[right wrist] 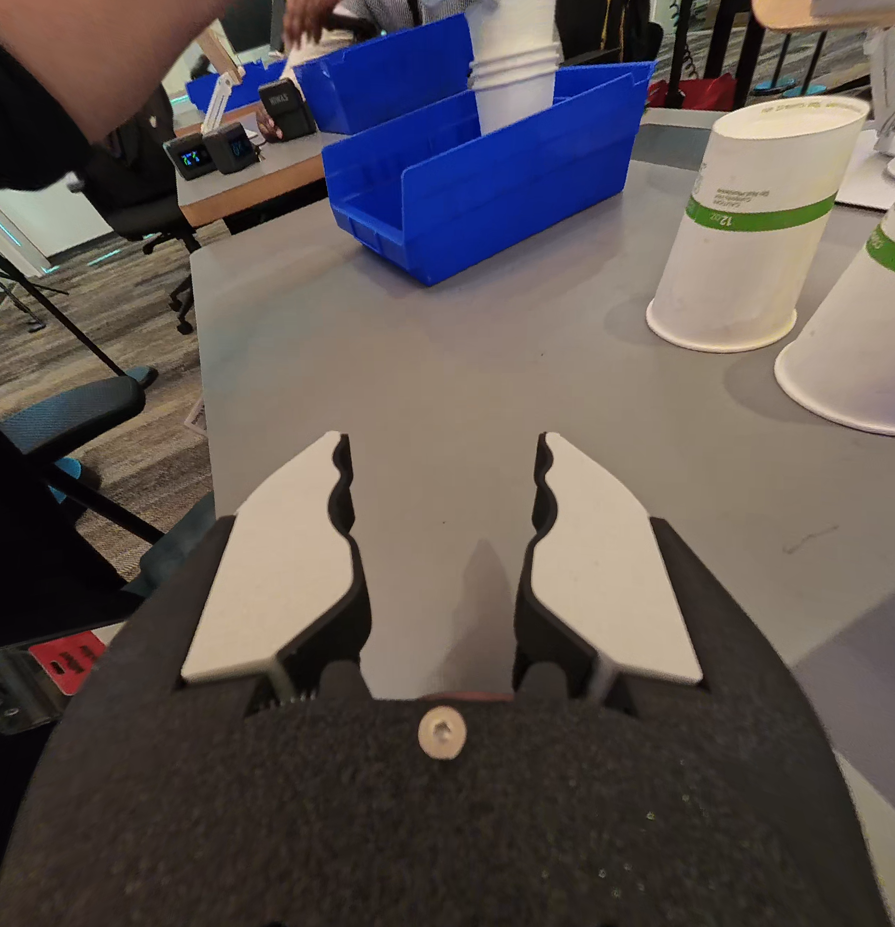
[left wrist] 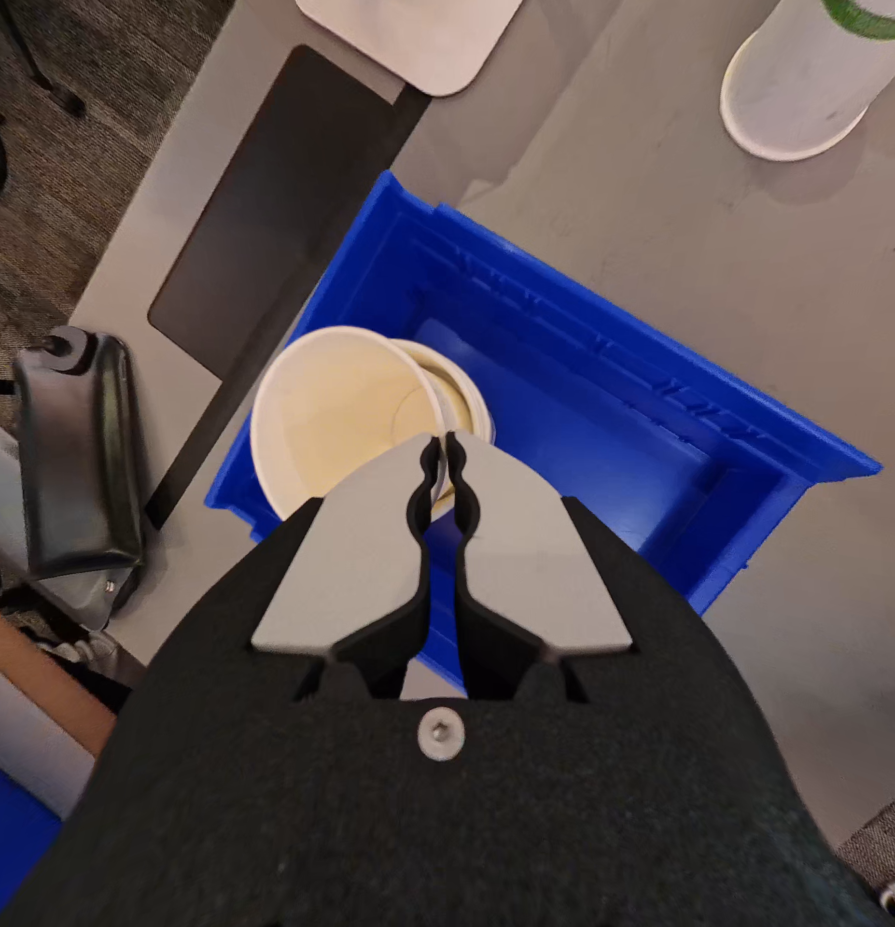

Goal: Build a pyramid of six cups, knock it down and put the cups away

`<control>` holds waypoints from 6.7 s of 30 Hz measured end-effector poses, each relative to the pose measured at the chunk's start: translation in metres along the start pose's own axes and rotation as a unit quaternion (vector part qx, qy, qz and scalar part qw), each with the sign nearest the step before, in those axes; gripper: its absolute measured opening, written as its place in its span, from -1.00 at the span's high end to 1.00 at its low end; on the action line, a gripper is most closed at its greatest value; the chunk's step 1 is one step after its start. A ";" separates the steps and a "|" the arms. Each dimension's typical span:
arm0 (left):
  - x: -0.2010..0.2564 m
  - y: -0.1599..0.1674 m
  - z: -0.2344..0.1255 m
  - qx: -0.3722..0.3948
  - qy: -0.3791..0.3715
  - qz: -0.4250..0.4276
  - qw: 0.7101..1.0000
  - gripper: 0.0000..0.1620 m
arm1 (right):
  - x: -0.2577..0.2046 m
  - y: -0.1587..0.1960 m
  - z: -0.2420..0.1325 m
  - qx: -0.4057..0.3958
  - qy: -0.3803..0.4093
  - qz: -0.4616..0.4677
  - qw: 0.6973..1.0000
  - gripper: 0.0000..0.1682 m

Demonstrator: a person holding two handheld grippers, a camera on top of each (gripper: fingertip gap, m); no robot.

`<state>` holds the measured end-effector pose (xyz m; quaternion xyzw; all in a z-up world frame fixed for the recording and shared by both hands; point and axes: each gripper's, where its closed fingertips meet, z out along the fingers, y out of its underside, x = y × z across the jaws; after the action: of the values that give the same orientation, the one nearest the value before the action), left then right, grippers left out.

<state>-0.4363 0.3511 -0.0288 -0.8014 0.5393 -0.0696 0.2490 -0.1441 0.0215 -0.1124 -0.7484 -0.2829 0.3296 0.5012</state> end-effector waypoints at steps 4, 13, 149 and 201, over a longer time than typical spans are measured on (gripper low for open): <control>0.000 -0.013 -0.031 0.024 -0.016 -0.004 1.000 0.97 | 0.005 -0.006 -0.002 0.015 -0.003 0.019 1.000 0.19; 0.059 -0.083 -0.124 0.348 0.013 -0.142 0.927 0.97 | 0.026 -0.049 0.003 0.123 -0.050 0.127 0.983 0.11; 0.067 0.018 -0.011 0.004 -0.066 0.066 0.996 0.61 | 0.050 -0.024 -0.013 0.039 0.103 0.007 0.994 0.15; 0.024 0.001 0.006 -0.049 0.094 -0.142 0.984 0.96 | 0.024 -0.008 0.003 -0.001 0.038 0.034 0.999 0.20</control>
<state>-0.4256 0.3313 -0.0383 -0.8713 0.4433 -0.1525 0.1453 -0.1322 0.0444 -0.1109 -0.7701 -0.2388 0.3173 0.4992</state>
